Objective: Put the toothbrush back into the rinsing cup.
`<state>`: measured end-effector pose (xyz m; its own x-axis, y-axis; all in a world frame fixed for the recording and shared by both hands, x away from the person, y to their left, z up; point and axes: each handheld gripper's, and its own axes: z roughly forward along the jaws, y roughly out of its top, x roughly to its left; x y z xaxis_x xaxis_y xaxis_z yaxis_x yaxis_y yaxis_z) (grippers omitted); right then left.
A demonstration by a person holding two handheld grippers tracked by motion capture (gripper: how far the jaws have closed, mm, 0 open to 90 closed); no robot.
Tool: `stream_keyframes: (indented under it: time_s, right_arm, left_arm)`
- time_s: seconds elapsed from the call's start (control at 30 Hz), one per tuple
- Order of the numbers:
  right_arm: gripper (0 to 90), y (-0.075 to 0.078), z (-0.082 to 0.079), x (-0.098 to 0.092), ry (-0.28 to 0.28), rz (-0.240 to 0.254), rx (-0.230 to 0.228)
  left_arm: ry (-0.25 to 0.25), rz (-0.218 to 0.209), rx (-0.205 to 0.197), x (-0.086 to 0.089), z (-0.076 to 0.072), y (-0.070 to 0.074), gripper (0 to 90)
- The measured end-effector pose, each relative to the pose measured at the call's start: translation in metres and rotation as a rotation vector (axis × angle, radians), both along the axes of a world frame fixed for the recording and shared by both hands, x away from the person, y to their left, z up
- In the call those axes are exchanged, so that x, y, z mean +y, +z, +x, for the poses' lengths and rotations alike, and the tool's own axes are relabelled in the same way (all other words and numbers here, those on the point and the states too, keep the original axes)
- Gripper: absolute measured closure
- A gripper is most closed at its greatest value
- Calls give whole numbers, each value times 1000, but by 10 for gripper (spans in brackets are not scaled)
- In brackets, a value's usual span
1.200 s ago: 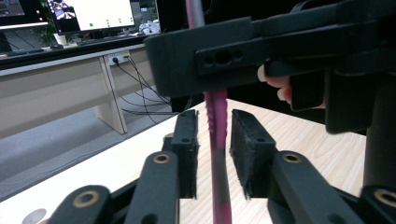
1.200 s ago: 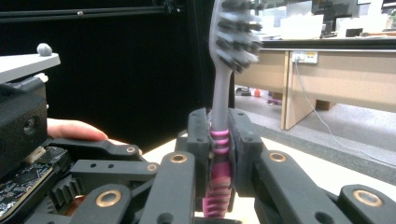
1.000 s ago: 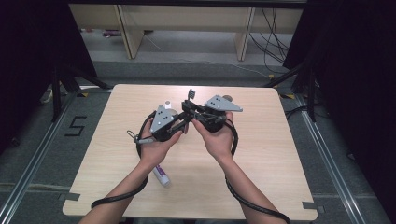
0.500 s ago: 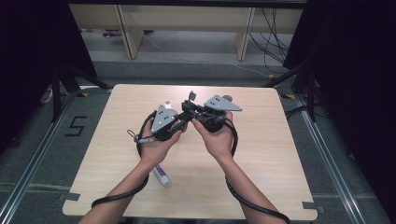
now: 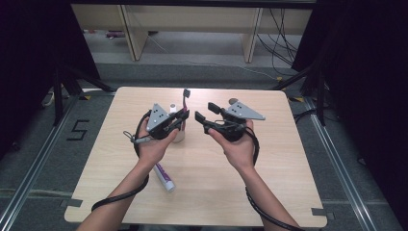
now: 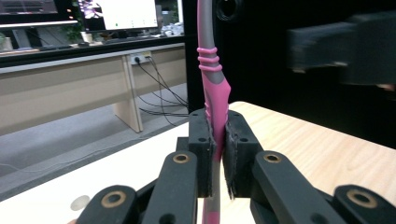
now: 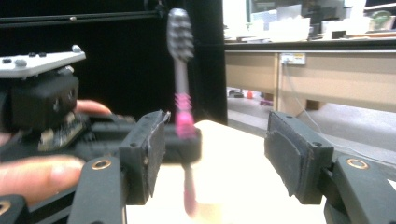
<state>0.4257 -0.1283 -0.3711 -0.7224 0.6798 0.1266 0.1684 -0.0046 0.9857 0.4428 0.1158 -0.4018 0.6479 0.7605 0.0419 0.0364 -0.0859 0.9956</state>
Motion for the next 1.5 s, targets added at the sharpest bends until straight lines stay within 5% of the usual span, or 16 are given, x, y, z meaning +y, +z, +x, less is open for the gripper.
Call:
stream_keyframes:
  time_s: [0.4, 0.47, 0.63, 1.0, 1.03, 1.1, 1.17, 1.2, 1.43, 1.5]
  right_arm:
    - [402, -34, -12, -64, -92, -8, 56]
    - [401, -44, -15, -75, -116, -44, 42]
    - [400, -57, -21, -82, -132, -54, 65]
    - [395, -78, -27, -95, -191, -43, 62]
    - [395, -80, -25, -96, -203, -55, 21]
    - [395, -83, -26, -97, -199, -76, 39]
    - [396, -85, -27, -95, -196, -38, 52]
    - [397, -85, -28, -98, -206, -75, 58]
    - [398, -90, -28, -97, -202, -55, 59]
    - [398, -90, -28, -101, -217, -94, 48]
  left_arm:
    - [38, -8, -41, 16, 16, 4, 824]
    - [46, -25, -42, 19, 18, 5, 824]
    - [54, -56, -26, 21, 20, 5, 824]
    - [54, -53, -71, 25, 35, 10, 824]
    - [52, -56, -72, 25, 37, 10, 824]
    - [54, -62, -78, 24, 41, 12, 823]
    - [54, -61, -79, 25, 43, 13, 823]
    - [58, -63, -82, 25, 47, 14, 823]
    - [59, -71, -83, 25, 60, 16, 823]
    - [61, -67, -85, 25, 65, 16, 823]
